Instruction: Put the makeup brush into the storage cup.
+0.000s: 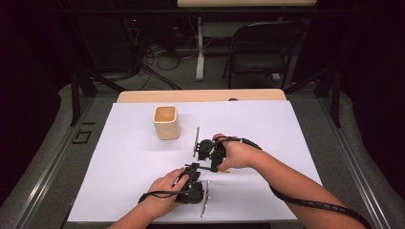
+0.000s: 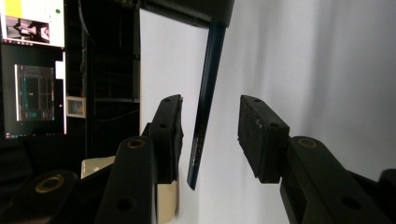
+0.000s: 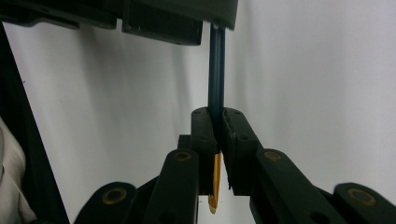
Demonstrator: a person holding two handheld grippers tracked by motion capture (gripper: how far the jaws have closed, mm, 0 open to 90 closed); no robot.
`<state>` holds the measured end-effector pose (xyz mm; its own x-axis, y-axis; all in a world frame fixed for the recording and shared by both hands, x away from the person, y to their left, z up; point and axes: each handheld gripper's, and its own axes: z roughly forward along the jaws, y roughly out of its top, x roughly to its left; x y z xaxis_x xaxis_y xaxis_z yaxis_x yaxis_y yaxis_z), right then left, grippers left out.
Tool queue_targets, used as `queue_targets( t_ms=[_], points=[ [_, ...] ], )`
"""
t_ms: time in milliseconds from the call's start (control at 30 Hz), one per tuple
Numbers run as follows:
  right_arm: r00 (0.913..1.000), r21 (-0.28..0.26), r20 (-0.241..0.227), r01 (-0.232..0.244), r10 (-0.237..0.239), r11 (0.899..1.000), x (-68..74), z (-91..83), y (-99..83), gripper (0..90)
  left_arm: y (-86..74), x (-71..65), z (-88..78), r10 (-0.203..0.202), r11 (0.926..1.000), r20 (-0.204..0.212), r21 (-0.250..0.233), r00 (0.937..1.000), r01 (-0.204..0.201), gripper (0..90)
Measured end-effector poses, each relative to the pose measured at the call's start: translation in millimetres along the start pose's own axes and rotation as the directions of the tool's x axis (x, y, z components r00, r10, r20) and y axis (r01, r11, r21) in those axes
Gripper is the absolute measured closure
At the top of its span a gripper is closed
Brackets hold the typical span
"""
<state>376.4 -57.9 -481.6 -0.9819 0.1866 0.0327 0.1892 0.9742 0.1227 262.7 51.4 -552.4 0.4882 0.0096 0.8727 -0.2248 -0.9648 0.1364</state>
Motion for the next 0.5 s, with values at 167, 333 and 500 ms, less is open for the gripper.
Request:
queue_targets(
  t_ms=[167,333,500],
  points=[
    [1.0000,-0.003,-0.005,-0.003,0.003,1.000,0.8,-0.1,1.2,83.7,4.1,-0.9,1.5,0.008,1.0000,0.001,-0.003,1.0000,-0.008,61.3],
    [0.9999,0.005,-0.013,-0.004,0.004,1.000,1.0,0.2,2.2,83.7,9.0,-1.0,3.0,0.019,0.9998,-0.002,-0.011,0.9998,-0.019,62.6],
    [0.9997,0.003,-0.023,-0.009,0.009,1.000,1.4,1.3,3.0,83.7,13.9,-0.8,3.3,0.030,0.9994,-0.001,-0.015,0.9995,-0.030,65.0]
  ],
)
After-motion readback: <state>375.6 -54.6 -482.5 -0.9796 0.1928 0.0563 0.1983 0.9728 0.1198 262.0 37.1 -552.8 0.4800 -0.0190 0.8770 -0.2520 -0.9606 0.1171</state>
